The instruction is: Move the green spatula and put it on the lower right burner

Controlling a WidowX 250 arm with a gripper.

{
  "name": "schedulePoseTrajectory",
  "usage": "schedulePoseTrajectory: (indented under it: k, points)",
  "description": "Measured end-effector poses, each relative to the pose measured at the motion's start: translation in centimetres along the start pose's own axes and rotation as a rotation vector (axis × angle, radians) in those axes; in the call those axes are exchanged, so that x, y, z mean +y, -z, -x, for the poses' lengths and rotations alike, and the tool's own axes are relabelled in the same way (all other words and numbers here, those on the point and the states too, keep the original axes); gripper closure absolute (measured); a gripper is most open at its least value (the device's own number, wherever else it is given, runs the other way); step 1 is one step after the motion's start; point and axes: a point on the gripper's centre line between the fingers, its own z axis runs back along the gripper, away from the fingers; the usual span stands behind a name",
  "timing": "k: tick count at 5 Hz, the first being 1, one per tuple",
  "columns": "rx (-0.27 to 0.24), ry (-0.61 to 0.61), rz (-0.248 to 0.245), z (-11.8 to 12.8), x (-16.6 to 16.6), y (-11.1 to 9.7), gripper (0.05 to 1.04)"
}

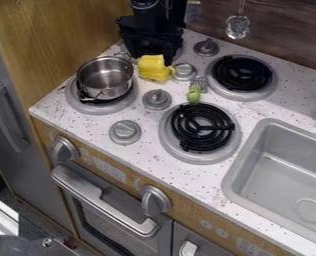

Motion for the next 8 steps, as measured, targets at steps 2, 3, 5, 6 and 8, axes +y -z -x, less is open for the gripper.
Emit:
schedulePoseTrajectory:
  k: [2,3,5,6,8]
  points:
    - [0.089,-0.004,0.027,1.2,-1.0,3.6,0.084]
    - [0.11,0.018,0.053,0.8,-2.8,5.1,0.085]
    - [0.098,0.038,0.089,-1.3,-5.3,8.2,0.085]
    - [0.115,0.028,0.098,-1.8,-5.7,10.0,0.085]
    - [0.126,0.007,0.108,-1.7,-5.9,10.3,0.398]
